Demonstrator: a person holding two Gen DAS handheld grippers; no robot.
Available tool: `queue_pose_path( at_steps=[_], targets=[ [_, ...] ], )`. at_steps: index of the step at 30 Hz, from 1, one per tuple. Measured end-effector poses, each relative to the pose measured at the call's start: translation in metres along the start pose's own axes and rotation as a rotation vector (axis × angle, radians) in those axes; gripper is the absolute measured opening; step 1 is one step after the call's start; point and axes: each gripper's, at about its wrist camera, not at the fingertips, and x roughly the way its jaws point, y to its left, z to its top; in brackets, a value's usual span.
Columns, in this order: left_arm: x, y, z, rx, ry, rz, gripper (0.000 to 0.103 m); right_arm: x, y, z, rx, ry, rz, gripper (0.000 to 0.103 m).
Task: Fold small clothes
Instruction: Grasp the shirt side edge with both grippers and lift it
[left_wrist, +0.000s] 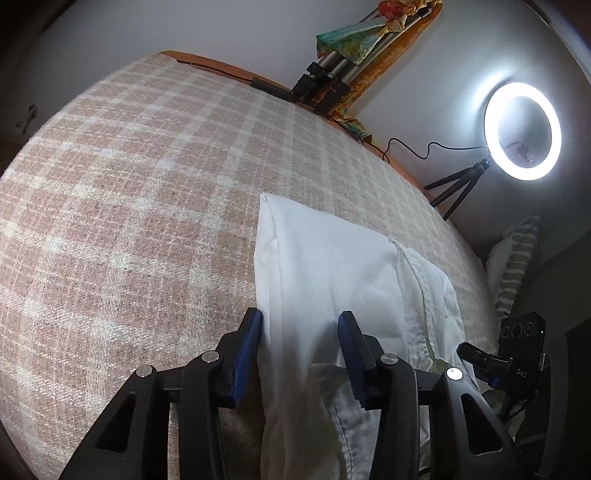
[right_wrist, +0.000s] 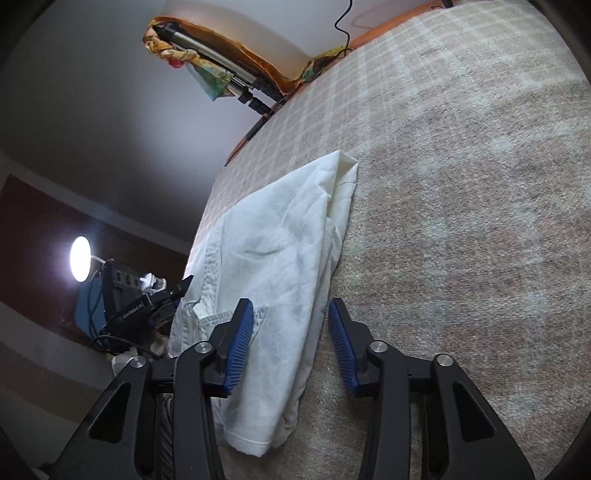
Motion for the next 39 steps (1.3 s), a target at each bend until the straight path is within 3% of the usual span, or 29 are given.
queue_pose_path(
  at_steps=[6,12,27,32,39],
  targets=[
    [0.000,-0.002,-0.001,-0.010,-0.012,-0.004,0.023,0.007,0.008,-0.001,-0.028,0.014,-0.033,0.020],
    [-0.013,-0.015,-0.003,0.052,-0.046,0.026,0.013,0.005,0.030,-0.002,-0.119,-0.008,-0.104,0.011],
    [-0.035,-0.063,-0.004,0.167,-0.090,0.021,0.010,-0.024,0.064,0.002,-0.235,-0.061,-0.159,0.009],
    [-0.020,-0.099,0.002,0.212,-0.093,0.002,0.010,-0.053,0.060,0.016,-0.248,-0.101,-0.188,0.009],
    [0.029,-0.162,0.017,0.251,-0.073,-0.035,0.010,-0.105,0.040,0.042,-0.274,-0.156,-0.273,0.008]
  ],
)
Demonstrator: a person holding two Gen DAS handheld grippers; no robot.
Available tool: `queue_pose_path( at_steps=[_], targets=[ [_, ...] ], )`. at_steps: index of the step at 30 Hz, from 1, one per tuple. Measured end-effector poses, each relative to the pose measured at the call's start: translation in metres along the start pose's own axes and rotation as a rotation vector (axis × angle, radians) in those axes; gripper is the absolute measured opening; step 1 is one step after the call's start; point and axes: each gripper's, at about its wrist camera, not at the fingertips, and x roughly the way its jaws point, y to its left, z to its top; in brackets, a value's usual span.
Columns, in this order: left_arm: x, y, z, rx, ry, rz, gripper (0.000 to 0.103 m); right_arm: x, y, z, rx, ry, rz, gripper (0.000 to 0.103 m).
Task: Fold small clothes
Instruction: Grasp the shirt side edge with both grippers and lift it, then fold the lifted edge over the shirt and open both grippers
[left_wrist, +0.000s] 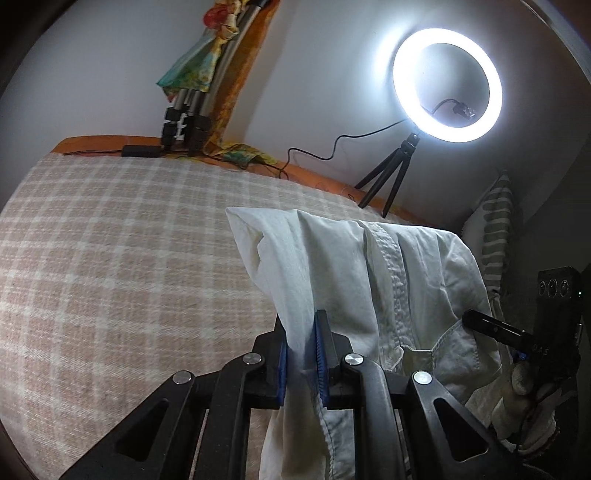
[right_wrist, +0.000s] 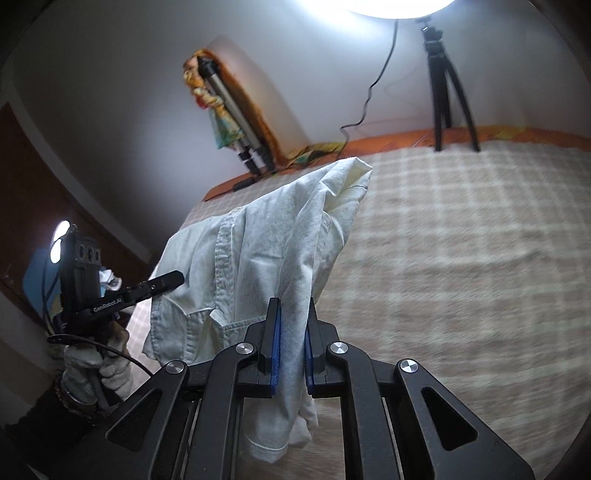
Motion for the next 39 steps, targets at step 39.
queue_pose_path(
  at_steps=[39],
  targets=[
    [0.225,-0.182,0.075,0.299,0.011,0.140,0.020,-0.011,-0.221,0.104,0.058,-0.015,-0.439,0.015]
  ],
)
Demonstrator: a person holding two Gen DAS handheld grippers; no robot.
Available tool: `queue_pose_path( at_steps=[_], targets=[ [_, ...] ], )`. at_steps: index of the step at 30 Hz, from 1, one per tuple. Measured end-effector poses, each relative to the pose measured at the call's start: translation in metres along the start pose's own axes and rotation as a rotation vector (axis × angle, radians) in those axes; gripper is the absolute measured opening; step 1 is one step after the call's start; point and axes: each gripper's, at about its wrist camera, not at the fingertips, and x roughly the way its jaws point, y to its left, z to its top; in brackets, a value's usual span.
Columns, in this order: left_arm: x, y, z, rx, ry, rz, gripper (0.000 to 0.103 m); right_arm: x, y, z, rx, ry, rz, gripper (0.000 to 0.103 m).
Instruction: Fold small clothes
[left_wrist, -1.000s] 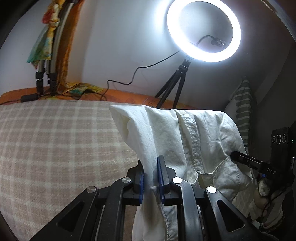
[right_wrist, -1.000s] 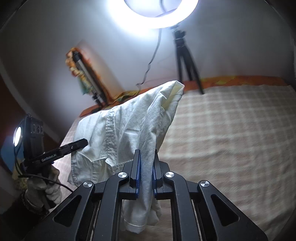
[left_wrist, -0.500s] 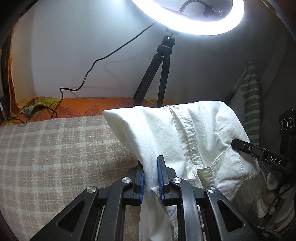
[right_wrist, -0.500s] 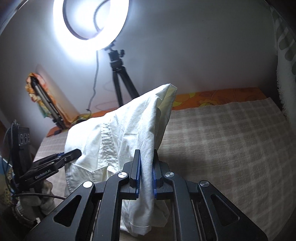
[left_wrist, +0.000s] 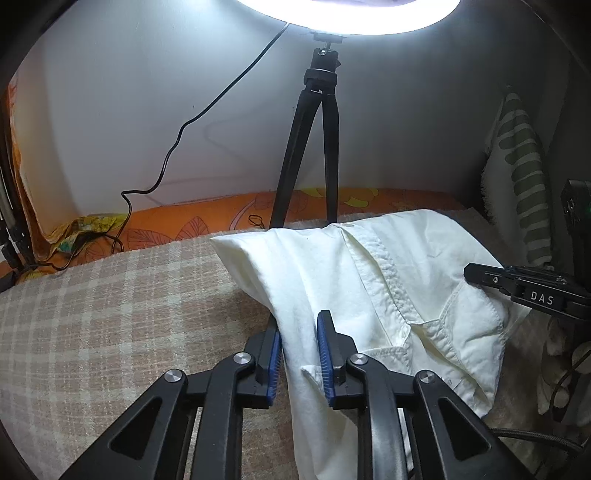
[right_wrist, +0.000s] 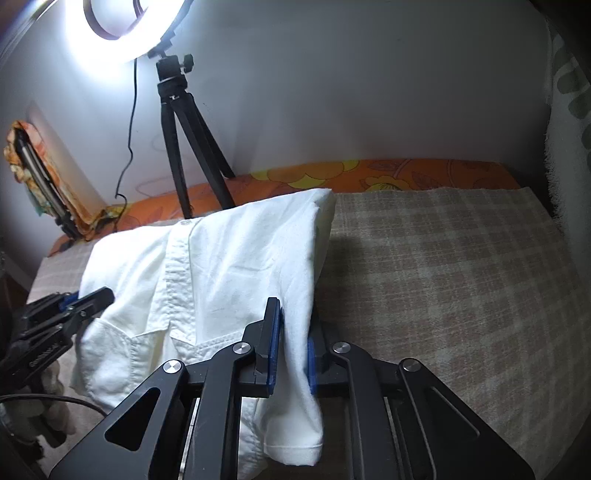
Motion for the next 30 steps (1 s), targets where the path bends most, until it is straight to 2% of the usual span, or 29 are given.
queue_pose_path(
  at_steps=[3,6,16,19,20,22,26,30],
  targets=[
    [-0.011,-0.002,-0.001,0.017,-0.012,0.007,0.027,-0.004,-0.002,0.003,0.008,-0.002,-0.040,0.015],
    [-0.023,-0.003,0.001,0.028,-0.026,0.010,0.031,-0.015,-0.004,0.004,0.023,-0.018,-0.039,0.016],
    [-0.082,-0.017,-0.002,0.077,-0.090,0.007,0.035,-0.059,0.025,0.000,-0.016,-0.076,-0.056,0.016],
    [-0.104,-0.019,-0.006,0.079,-0.114,-0.001,0.037,-0.077,0.039,-0.002,-0.031,-0.105,-0.058,0.028],
    [-0.112,-0.020,-0.007,0.082,-0.122,-0.005,0.041,-0.081,0.044,-0.002,-0.037,-0.115,-0.057,0.032],
    [-0.127,-0.022,-0.011,0.094,-0.140,-0.004,0.047,-0.097,0.054,-0.008,-0.046,-0.132,-0.056,0.032],
    [-0.155,-0.022,-0.022,0.110,-0.161,-0.011,0.049,-0.121,0.072,-0.017,-0.055,-0.159,-0.068,0.032],
    [-0.179,-0.016,-0.036,0.114,-0.183,-0.015,0.063,-0.141,0.089,-0.031,-0.052,-0.186,-0.094,0.046]
  ],
)
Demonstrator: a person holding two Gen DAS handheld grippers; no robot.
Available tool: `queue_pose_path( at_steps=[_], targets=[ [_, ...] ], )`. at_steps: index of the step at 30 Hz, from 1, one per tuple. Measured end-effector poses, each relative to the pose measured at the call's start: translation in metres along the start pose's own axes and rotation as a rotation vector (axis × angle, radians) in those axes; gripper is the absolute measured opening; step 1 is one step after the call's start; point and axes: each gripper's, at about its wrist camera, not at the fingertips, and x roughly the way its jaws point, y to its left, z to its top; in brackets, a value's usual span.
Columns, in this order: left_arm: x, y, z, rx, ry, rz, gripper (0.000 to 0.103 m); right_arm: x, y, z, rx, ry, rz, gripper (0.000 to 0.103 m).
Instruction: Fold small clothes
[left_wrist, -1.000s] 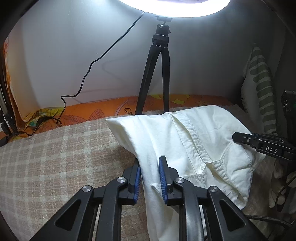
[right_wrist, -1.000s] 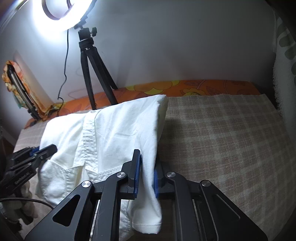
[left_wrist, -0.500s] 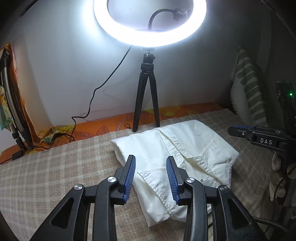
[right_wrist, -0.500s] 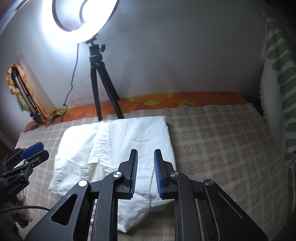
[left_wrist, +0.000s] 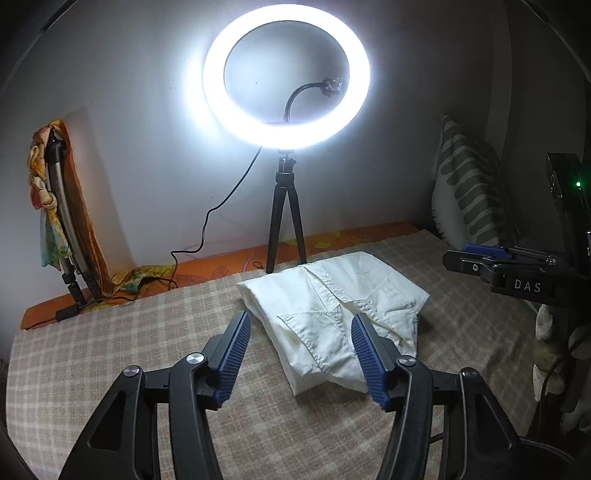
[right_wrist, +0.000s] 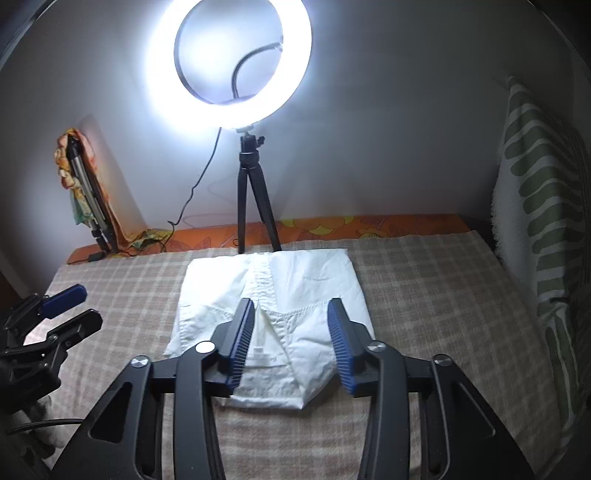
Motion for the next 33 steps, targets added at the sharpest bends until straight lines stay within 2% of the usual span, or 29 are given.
queue_pose_path(
  at_steps=[4,5,7,9,18,24,28,33],
  targets=[
    [-0.026,0.006,-0.013,0.011,-0.012,0.001,0.068,-0.024,0.021,-0.015,-0.007,-0.020,-0.017,0.049],
    [-0.031,0.007,-0.016,0.012,-0.013,-0.001,0.072,-0.028,0.027,-0.019,-0.008,-0.022,-0.018,0.050],
    [-0.042,0.010,-0.024,0.022,-0.018,0.006,0.077,-0.035,0.037,-0.028,-0.012,-0.023,-0.029,0.061],
    [-0.052,0.011,-0.031,0.036,-0.021,0.013,0.078,-0.040,0.048,-0.035,-0.018,-0.024,-0.044,0.064],
    [-0.091,0.021,-0.062,0.059,-0.037,0.033,0.099,-0.053,0.079,-0.067,0.021,-0.008,-0.081,0.068],
    [-0.105,0.025,-0.077,0.060,-0.045,0.050,0.103,-0.059,0.088,-0.081,0.059,-0.042,-0.126,0.080],
    [-0.107,0.029,-0.084,0.050,-0.045,0.069,0.103,-0.062,0.096,-0.084,0.047,-0.080,-0.167,0.080],
    [-0.106,0.034,-0.090,0.031,-0.029,0.074,0.103,-0.063,0.099,-0.084,0.046,-0.102,-0.171,0.081]
  ],
)
